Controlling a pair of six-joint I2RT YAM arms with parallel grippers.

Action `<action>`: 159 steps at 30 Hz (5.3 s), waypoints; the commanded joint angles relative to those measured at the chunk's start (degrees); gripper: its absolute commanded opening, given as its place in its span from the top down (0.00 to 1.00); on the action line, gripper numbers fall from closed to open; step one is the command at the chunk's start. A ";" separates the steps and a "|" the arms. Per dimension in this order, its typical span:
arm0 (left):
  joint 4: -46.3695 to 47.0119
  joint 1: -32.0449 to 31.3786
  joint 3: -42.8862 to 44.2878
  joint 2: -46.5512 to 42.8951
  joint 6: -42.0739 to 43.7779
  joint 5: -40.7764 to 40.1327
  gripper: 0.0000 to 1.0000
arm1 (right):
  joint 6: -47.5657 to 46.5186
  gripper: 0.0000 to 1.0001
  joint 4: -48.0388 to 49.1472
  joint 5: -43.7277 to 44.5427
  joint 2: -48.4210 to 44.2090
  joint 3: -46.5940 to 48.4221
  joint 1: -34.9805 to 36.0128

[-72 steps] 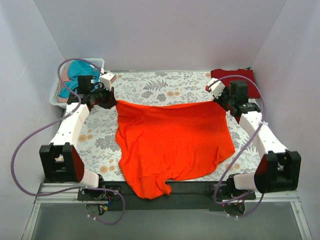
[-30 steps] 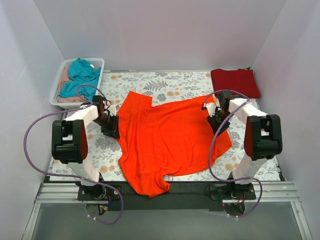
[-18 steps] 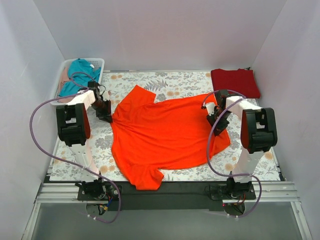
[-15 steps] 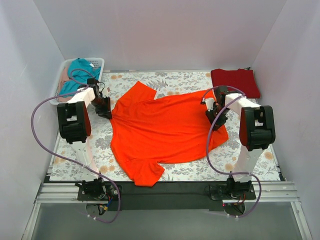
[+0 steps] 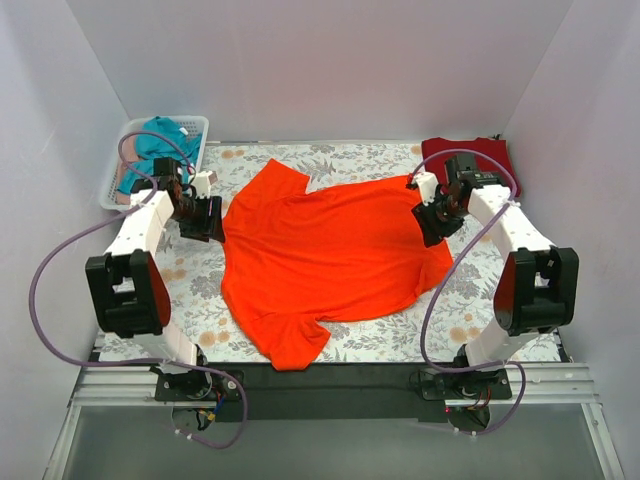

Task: Fold and stack the t-shirts
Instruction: Flatten the tshirt out

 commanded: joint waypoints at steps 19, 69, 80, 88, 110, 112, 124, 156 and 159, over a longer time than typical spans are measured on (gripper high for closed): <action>8.70 -0.79 -23.70 -6.20 -1.16 -3.77 0.46 | 6.87 0.45 -1.64 3.09 10.20 -3.87 0.79; 2.20 -7.56 -20.35 -7.70 2.27 0.72 0.67 | 0.90 0.58 -1.57 1.24 -5.19 -14.33 -2.81; 11.25 -5.72 -13.99 7.32 -1.24 -12.20 0.79 | 4.24 0.58 9.24 4.84 7.90 -10.47 -2.63; 5.99 -3.34 11.36 22.80 -1.86 -9.22 0.78 | 8.54 0.57 11.37 7.31 20.48 5.78 -2.63; 10.55 -15.99 -10.51 0.30 9.73 -6.22 0.68 | 4.42 0.61 4.33 1.50 8.08 -8.44 -1.14; 11.51 -18.27 -13.93 0.48 13.07 -10.86 0.69 | 3.45 0.61 5.65 2.56 8.87 -9.84 -0.96; -3.04 -23.90 -30.55 -15.39 23.09 -11.16 0.77 | -6.03 0.63 -1.70 7.49 -4.64 -27.06 1.93; 3.36 -19.16 -36.96 -15.24 19.41 -10.63 0.78 | -4.28 0.57 4.34 6.34 -1.48 -26.98 3.16; -0.68 -20.57 -39.16 -19.89 19.50 -8.87 0.77 | -5.43 0.54 1.28 6.25 -6.49 -30.58 4.75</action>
